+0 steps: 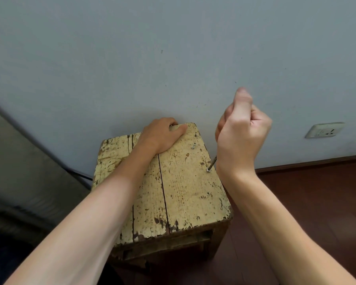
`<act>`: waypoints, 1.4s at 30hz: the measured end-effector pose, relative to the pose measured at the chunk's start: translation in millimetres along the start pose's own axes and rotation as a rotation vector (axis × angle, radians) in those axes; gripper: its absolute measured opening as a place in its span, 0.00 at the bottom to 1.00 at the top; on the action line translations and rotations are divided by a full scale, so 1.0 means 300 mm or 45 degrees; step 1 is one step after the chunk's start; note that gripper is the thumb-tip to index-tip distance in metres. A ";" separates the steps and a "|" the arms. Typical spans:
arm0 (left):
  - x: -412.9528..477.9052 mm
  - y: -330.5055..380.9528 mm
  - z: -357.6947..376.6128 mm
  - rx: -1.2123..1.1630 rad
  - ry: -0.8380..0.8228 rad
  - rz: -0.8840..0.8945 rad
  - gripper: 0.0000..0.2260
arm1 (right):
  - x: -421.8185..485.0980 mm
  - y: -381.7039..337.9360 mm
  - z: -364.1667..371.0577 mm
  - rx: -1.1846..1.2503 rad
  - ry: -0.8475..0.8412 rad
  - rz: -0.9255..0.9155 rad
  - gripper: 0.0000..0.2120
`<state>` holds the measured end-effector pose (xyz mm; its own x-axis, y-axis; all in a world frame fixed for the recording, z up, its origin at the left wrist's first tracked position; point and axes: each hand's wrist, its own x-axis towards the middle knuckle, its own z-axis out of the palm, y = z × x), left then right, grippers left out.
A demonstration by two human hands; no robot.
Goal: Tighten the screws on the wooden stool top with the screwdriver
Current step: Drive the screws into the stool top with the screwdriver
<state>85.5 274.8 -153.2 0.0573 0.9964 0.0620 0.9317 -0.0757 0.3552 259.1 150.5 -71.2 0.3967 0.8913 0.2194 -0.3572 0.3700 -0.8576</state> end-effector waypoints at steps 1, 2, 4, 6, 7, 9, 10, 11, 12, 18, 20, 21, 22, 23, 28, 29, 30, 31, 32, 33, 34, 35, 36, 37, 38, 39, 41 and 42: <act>0.000 -0.001 -0.001 -0.003 0.001 -0.001 0.27 | 0.000 0.004 0.000 0.011 -0.005 0.005 0.25; 0.000 -0.002 0.000 -0.007 0.003 0.000 0.26 | 0.007 0.005 -0.004 0.005 -0.061 0.034 0.23; 0.001 0.000 0.001 -0.007 0.008 0.002 0.26 | 0.032 -0.003 -0.016 -0.029 -0.261 0.111 0.13; -0.004 0.003 0.000 -0.008 0.019 0.000 0.26 | 0.059 -0.016 -0.026 -0.112 -0.498 0.149 0.03; -0.006 0.004 -0.001 -0.006 0.027 0.002 0.26 | 0.075 -0.019 -0.034 -0.183 -0.607 0.158 0.08; -0.007 0.004 -0.002 -0.017 0.037 0.013 0.25 | 0.106 -0.019 -0.054 -0.244 -0.835 0.171 0.16; -0.007 0.005 -0.004 -0.031 0.026 0.022 0.25 | 0.115 -0.023 -0.062 -0.210 -0.951 0.208 0.18; -0.010 0.006 -0.005 -0.040 -0.001 0.031 0.25 | 0.119 -0.027 -0.070 -0.145 -1.062 0.265 0.18; -0.010 0.005 -0.007 -0.025 -0.033 0.040 0.24 | 0.119 -0.032 -0.071 -0.088 -1.150 0.322 0.19; -0.025 0.018 -0.013 -0.006 0.003 -0.004 0.28 | 0.079 -0.010 -0.043 -0.079 -0.993 0.230 0.21; -0.015 0.011 -0.008 0.002 -0.003 0.013 0.28 | 0.062 -0.003 -0.027 -0.057 -0.692 0.177 0.24; -0.011 0.006 -0.006 -0.003 0.013 0.012 0.27 | 0.050 0.002 -0.021 -0.051 -0.483 0.136 0.26; -0.006 0.001 -0.006 -0.008 0.026 0.007 0.26 | 0.038 0.007 -0.015 -0.044 -0.257 0.092 0.27; -0.003 -0.003 -0.004 -0.015 0.029 0.003 0.26 | 0.026 0.011 -0.008 -0.030 -0.061 0.051 0.27; -0.003 -0.004 0.002 -0.023 0.034 0.000 0.26 | 0.034 0.007 -0.011 -0.158 -0.155 0.072 0.13; -0.004 -0.004 0.001 -0.016 0.043 0.002 0.26 | 0.048 -0.005 -0.015 -0.223 -0.277 0.078 0.09; -0.005 -0.002 -0.001 -0.009 0.051 0.005 0.26 | 0.066 -0.016 -0.024 -0.266 -0.402 0.076 0.11; -0.007 0.002 -0.003 -0.003 0.053 0.012 0.27 | 0.084 -0.024 -0.035 -0.246 -0.542 0.082 0.13; -0.008 0.006 -0.005 0.005 0.042 0.020 0.27 | 0.099 -0.032 -0.045 -0.179 -0.704 0.115 0.15; -0.009 0.008 -0.006 0.017 0.022 0.028 0.27 | 0.109 -0.037 -0.055 -0.111 -0.868 0.171 0.15; -0.009 0.010 -0.008 0.028 0.001 0.032 0.26 | 0.116 -0.042 -0.065 -0.092 -0.998 0.215 0.15; -0.008 0.009 -0.009 0.031 -0.006 0.030 0.25 | 0.121 -0.044 -0.072 -0.116 -1.068 0.240 0.15; -0.008 0.008 -0.009 0.023 0.001 0.027 0.24 | 0.123 -0.041 -0.076 -0.129 -1.084 0.251 0.18; -0.007 0.007 -0.008 0.011 0.017 0.026 0.24 | 0.123 -0.036 -0.081 -0.093 -1.073 0.268 0.22; -0.006 0.007 -0.006 0.005 0.032 0.027 0.24 | 0.123 -0.032 -0.084 -0.018 -1.053 0.301 0.25; -0.005 0.007 -0.005 0.006 0.040 0.028 0.24 | 0.123 -0.030 -0.084 0.076 -1.039 0.344 0.27; -0.004 0.005 -0.003 0.007 0.040 0.028 0.25 | 0.127 -0.027 -0.081 0.178 -0.952 0.388 0.26; -0.004 0.005 -0.002 0.003 0.036 0.026 0.25 | 0.127 -0.026 -0.077 0.170 -0.843 0.380 0.26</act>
<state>86.5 273.6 -152.1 0.0658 0.9932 0.0957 0.9313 -0.0956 0.3515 296.7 175.4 -66.9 -0.3118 0.9148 0.2567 -0.4869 0.0782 -0.8699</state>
